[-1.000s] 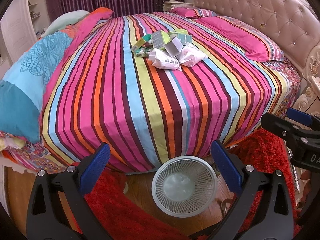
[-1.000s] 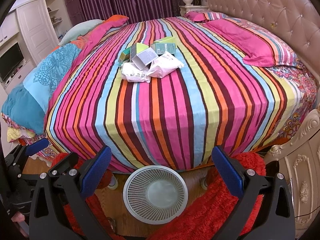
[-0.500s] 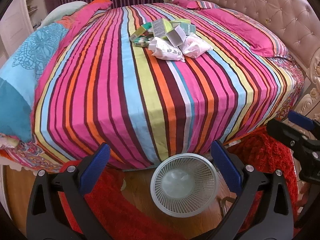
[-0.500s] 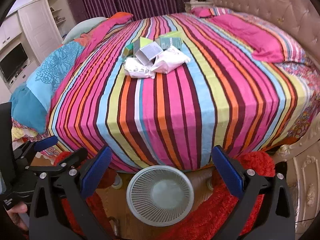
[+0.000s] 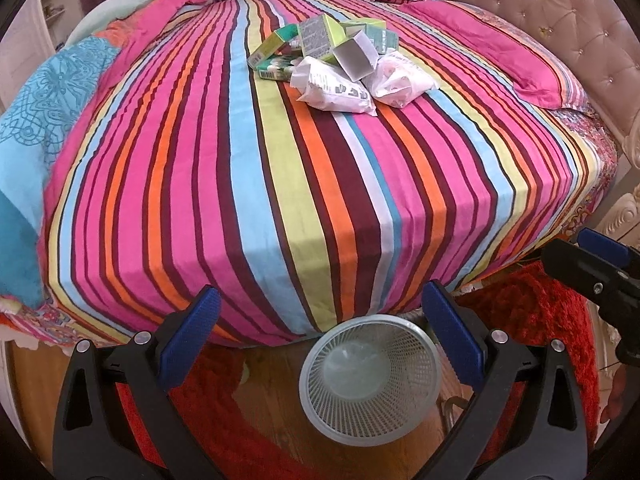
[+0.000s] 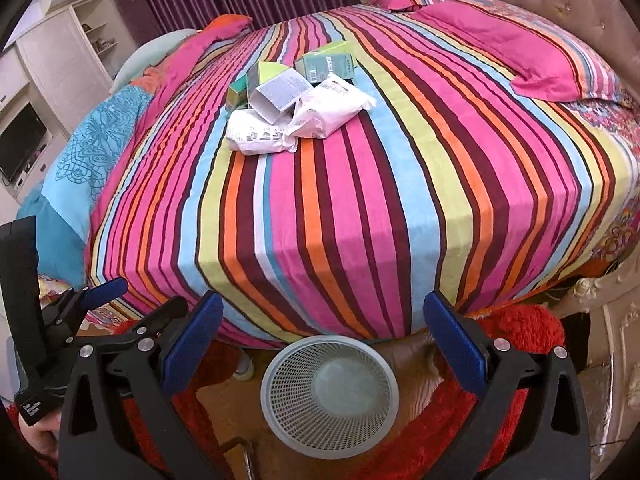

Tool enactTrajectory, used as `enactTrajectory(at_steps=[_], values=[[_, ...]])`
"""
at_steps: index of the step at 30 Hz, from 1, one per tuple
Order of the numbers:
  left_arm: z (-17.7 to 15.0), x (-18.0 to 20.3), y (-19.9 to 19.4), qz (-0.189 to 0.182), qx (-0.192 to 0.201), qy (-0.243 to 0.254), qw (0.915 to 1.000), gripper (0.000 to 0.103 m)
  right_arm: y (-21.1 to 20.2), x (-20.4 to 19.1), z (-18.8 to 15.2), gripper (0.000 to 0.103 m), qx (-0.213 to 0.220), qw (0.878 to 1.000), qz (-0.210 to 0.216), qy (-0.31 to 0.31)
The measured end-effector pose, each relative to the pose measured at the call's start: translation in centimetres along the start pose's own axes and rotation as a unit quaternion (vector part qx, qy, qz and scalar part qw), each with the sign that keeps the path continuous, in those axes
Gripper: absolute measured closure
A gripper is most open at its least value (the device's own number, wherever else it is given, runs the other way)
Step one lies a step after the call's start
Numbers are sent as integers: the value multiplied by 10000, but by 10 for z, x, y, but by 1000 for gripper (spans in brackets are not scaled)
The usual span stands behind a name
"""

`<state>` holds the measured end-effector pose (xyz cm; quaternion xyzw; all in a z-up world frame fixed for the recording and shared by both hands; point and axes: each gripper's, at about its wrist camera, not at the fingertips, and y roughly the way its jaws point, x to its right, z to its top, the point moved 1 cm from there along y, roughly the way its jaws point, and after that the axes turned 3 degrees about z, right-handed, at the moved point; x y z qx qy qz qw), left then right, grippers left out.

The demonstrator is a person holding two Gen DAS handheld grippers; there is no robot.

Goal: Collect trash
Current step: 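Grasp a white wrapper with the left tool while the right tool grasps the toilet-case packet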

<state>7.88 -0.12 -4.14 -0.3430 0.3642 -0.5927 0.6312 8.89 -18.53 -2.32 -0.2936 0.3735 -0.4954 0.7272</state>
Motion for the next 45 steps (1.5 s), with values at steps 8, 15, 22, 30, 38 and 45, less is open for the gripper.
enactTrajectory(at_steps=[8, 15, 22, 30, 38, 45], values=[[22, -3, 22, -27, -65, -33, 10000, 5, 23, 6, 15, 7, -99, 9999, -43, 10], [46, -10, 47, 16, 11, -81, 10000, 5, 49, 18, 41, 7, -83, 9997, -232, 5], [84, -21, 74, 69, 166, -218, 9996, 5, 73, 38, 91, 7, 265, 9994, -206, 31], [150, -17, 96, -362, 315, -408, 9980, 5, 112, 39, 151, 7, 13, 9979, 278, -580], [178, -15, 132, -598, 32, -514, 9969, 5, 153, 34, 178, 7, -226, 9931, 19, -1152], [185, -13, 159, -820, -142, -636, 9945, 5, 176, 37, 184, 7, -428, 9935, 197, -1034]])
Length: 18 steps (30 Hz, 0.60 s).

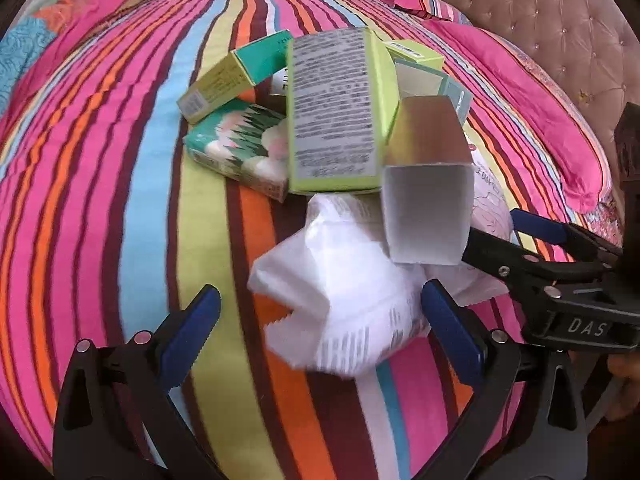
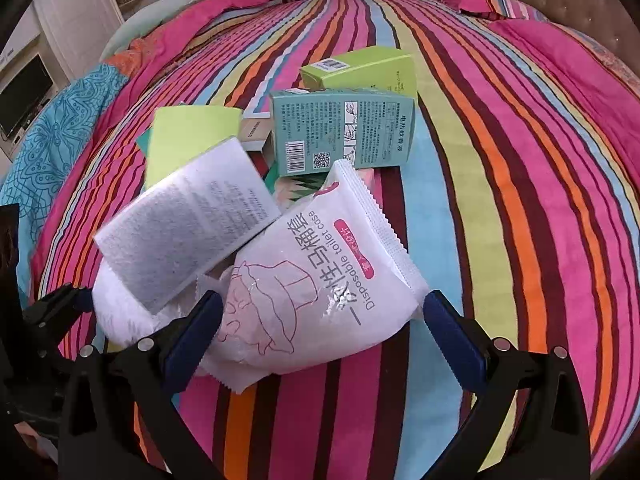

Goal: Collect trash
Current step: 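Grasp a white wrapper with the left tool while the right tool grasps the toilet-case packet, then carry both wrappers over the white mesh wastebasket with both tools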

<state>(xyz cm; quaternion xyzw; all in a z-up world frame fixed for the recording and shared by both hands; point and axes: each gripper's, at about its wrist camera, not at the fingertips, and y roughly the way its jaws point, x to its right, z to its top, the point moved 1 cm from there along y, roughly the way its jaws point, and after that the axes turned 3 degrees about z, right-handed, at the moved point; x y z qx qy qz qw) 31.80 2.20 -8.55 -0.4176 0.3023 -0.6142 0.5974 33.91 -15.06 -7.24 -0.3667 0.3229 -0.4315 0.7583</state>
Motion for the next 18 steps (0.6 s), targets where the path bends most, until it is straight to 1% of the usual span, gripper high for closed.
enactTrajectory(at_steps=[3, 5, 6, 7, 8, 9, 10, 11, 12, 13, 14, 15, 18], values=[[4, 5, 6, 88, 59, 111, 9999, 7, 4, 0, 2, 7, 28, 9999, -90, -86], [5, 9, 8, 90, 67, 156, 9998, 14, 8, 1, 6, 7, 45, 9996, -224, -185], [4, 10, 8, 37, 83, 151, 9998, 24, 10, 1, 7, 7, 66, 9995, -255, -197], [4, 11, 8, -72, 124, 128, 9998, 37, 14, -1, 10, 7, 71, 9995, -257, -176], [3, 12, 7, -158, 132, 109, 9997, 44, 17, 0, 11, 7, 44, 9997, -233, -110], [2, 14, 6, -173, 144, 55, 9997, 46, 19, 1, 12, 8, 4, 9998, -216, -45], [2, 14, 6, -186, 144, 10, 9997, 51, 21, 0, 11, 14, -23, 9999, -153, 17], [1, 14, 6, -226, 140, -34, 9996, 52, 19, 0, 11, 19, -4, 9999, -84, 60], [0, 14, 3, -251, 137, -85, 9996, 54, 17, -1, 10, 32, 26, 9999, 1, 98], [0, 16, 1, -267, 138, -94, 9995, 56, 12, -4, 8, 40, 66, 9999, 15, 119], [0, 16, -2, -284, 148, -77, 9995, 56, 6, -7, 6, 43, 116, 9999, -65, 103], [-3, 16, -7, -271, 180, -16, 9995, 57, 1, -8, 4, 44, 163, 9997, -134, 87], [-11, 13, -20, -237, 251, 72, 9994, 58, -19, -7, -4, 46, 307, 9993, -32, 204]])
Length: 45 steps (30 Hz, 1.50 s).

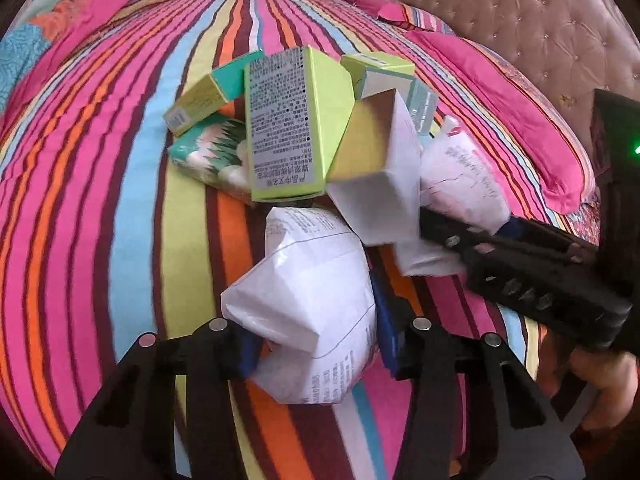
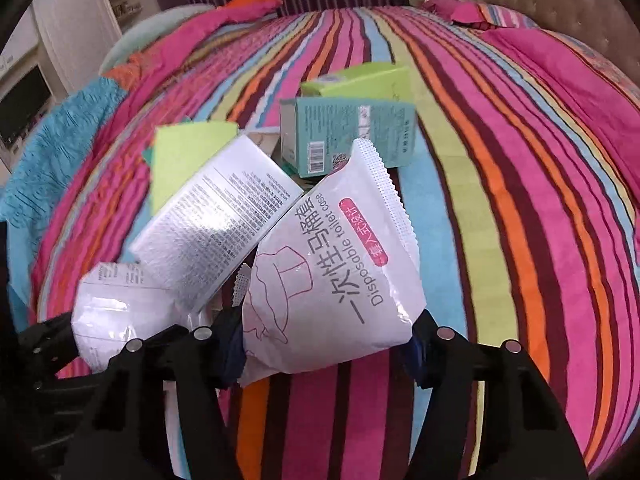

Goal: Collect trash
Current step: 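Carry both wrappers over the white mesh wastebasket with both tools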

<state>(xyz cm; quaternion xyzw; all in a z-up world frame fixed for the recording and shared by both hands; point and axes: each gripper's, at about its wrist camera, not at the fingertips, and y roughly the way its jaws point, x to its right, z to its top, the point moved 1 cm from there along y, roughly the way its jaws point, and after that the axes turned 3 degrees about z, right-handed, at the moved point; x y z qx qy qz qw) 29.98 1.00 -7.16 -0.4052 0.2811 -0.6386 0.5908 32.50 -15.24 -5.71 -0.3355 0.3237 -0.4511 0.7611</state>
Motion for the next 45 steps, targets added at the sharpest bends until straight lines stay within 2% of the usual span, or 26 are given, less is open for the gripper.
enactTrajectory(at_steps=[4, 10, 13, 19, 24, 30, 32, 37, 40, 45], values=[[-11, -5, -17, -28, 43, -79, 10000, 59, -27, 7, -9, 46, 92, 9995, 195, 211], [-32, -5, -46, -38, 141, 3, 9999, 59, -55, 11, -26, 47, 229, 9995, -86, 213], [-41, -4, -54, -18, 147, 33, 9999, 59, -64, 15, -38, 47, 237, 9990, -84, 369], [-73, -1, -86, -46, 238, 211, 9995, 59, -90, 1, -73, 47, 234, 9988, 101, 422], [-117, -2, -112, -26, 182, 434, 9989, 59, -106, -15, -120, 47, 29, 9986, 216, 483], [-184, -3, -126, -74, -175, 546, 9983, 59, -102, -25, -168, 46, -422, 9965, 261, 668], [-201, -2, -123, -97, -333, 575, 9977, 59, -99, -31, -179, 46, -560, 9954, 292, 723], [-236, -4, -99, -248, -903, 288, 9952, 59, -81, -44, -214, 46, -1086, 9902, 274, 829], [-252, -2, -78, -236, -1344, 313, 9901, 59, -56, -46, -235, 46, -1654, 9801, 341, 1040], [-273, -5, -39, -145, -2180, 224, 9756, 59, -16, -42, -258, 47, -2491, 9578, 395, 1378]])
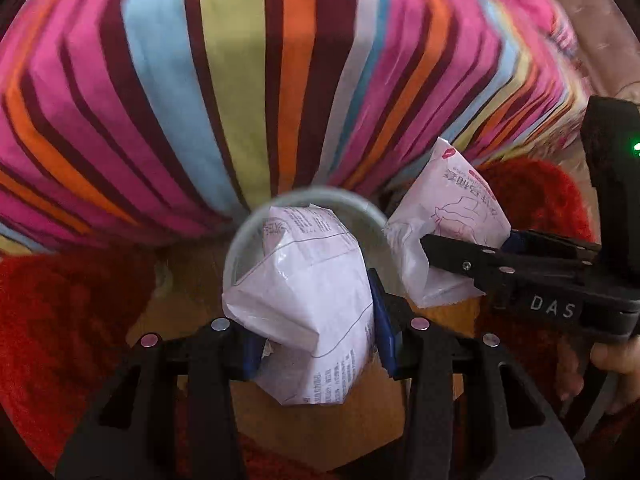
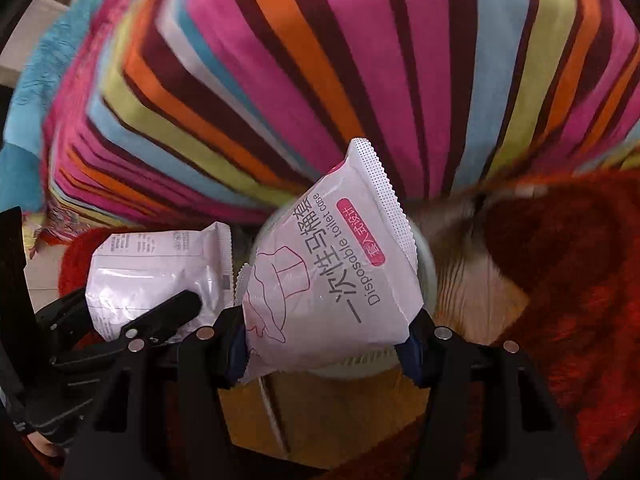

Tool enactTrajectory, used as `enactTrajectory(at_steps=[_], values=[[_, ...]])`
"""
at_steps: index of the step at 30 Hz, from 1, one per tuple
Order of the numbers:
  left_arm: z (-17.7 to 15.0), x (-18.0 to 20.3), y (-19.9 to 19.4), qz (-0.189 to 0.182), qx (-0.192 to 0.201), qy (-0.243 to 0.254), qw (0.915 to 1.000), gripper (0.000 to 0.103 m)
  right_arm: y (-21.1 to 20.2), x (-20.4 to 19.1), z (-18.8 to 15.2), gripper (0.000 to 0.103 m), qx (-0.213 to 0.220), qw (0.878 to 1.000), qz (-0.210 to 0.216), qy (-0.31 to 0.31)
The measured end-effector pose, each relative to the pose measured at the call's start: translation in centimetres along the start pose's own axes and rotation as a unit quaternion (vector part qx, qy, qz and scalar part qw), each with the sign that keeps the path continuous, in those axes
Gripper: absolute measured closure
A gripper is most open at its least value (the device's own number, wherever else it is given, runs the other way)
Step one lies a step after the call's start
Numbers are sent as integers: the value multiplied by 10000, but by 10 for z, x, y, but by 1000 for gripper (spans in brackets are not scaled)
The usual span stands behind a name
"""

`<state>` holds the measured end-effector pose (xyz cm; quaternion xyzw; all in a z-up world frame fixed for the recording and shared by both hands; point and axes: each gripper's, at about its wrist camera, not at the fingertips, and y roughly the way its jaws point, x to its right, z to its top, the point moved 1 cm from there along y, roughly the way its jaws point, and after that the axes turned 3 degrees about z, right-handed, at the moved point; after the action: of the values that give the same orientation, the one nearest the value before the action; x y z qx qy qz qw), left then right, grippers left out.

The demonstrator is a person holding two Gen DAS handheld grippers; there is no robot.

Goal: Collect trash
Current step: 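Carry both wrappers over the white mesh wastebasket with both tools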

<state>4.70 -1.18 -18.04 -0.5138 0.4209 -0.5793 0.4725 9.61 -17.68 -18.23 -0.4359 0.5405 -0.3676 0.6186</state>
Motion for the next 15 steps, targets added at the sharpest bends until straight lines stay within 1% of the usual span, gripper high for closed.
enactTrajectory(at_steps=[2, 5, 8, 9, 12, 15], values=[[0, -4, 20, 22, -341, -114, 9994, 59, 13, 7, 3, 46, -237, 9995, 13, 193], [1, -9, 45, 53, -711, -239, 9972, 59, 35, 13, 10, 47, -578, 9975, 26, 405], [3, -10, 68, 139, -996, -283, 9945, 59, 55, 22, 12, 46, -917, 9940, 25, 594], [4, -9, 73, 127, -1069, -289, 9938, 59, 63, 24, 14, 46, -1020, 9925, -4, 666], [3, -10, 92, 142, -1333, -316, 9905, 59, 79, 28, 14, 46, -1203, 9901, -287, 666], [7, -6, 103, 153, -1529, -303, 9877, 58, 95, 29, 10, 46, -1347, 9880, -383, 655]])
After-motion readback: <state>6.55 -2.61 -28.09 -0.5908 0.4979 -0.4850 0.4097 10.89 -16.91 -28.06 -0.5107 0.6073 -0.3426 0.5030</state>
